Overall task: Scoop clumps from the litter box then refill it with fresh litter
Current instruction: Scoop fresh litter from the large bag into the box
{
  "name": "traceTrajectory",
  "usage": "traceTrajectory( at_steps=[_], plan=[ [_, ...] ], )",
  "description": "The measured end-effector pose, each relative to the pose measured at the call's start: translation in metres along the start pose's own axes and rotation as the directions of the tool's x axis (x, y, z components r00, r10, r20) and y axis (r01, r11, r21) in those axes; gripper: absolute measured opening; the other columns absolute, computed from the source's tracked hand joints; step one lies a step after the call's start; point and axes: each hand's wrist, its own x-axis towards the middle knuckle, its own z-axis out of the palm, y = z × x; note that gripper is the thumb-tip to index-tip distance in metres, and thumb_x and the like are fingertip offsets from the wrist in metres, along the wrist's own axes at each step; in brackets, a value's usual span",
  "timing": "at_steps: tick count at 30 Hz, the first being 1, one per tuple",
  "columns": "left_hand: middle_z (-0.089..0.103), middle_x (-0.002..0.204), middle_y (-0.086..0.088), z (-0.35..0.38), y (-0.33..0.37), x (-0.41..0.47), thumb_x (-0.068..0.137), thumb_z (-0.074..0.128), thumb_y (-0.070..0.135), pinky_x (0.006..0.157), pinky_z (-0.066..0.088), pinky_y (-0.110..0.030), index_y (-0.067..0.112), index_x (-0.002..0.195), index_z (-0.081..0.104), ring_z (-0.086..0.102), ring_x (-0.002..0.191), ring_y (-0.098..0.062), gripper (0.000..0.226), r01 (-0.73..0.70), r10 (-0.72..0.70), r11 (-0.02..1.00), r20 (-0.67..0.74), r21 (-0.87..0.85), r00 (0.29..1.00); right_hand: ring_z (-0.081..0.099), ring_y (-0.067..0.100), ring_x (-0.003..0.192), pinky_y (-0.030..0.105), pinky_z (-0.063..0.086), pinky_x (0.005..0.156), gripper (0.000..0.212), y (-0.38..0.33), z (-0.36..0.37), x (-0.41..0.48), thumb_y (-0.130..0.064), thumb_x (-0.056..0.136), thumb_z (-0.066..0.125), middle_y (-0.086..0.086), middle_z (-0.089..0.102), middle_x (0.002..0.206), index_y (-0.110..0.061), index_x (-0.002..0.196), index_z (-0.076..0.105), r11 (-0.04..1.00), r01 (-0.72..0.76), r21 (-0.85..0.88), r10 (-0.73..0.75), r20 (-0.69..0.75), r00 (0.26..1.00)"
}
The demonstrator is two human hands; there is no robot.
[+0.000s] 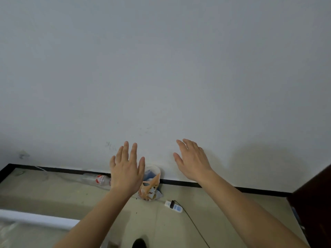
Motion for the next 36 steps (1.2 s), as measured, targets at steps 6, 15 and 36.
traceTrajectory(
  at_steps=[6,15,36],
  plan=[
    [0.005,0.163,-0.006,0.095,-0.07,0.128,0.094,0.001,0.057,0.118,0.019,-0.044,0.022,0.156,0.009,0.013,0.149,-0.025,0.071,0.001,0.01,0.999,0.246,-0.043,0.969,0.044,0.022,0.13,0.037,0.041,0.103,0.051,0.005,0.093,0.119,-0.044,0.103,0.033,0.003,0.05,0.143,-0.018,0.146,0.041,0.989,-0.128,-0.07,0.138,0.156,0.978],
    [0.027,0.157,-0.007,0.243,-0.149,0.256,0.102,0.033,0.043,0.11,0.033,-0.045,0.017,0.15,0.028,0.032,0.14,-0.028,0.055,0.128,-0.037,0.982,0.523,-0.14,0.852,0.051,0.025,0.122,0.038,0.045,0.096,0.048,0.005,0.237,0.233,-0.045,0.103,0.033,0.006,0.054,0.135,-0.019,0.141,0.046,0.891,-0.453,0.039,0.39,0.446,0.806],
    [0.064,0.106,-0.006,0.648,-0.184,0.219,0.088,0.062,0.049,0.073,0.048,-0.037,0.006,0.118,0.054,0.062,0.094,-0.022,0.054,0.995,-0.269,0.085,0.963,0.049,-0.025,0.05,0.03,0.124,0.032,0.04,0.088,0.071,0.075,0.658,0.33,-0.051,0.096,0.051,0.013,0.042,0.144,-0.014,0.151,0.026,0.746,-0.627,0.223,0.428,0.561,0.709]
  ],
)
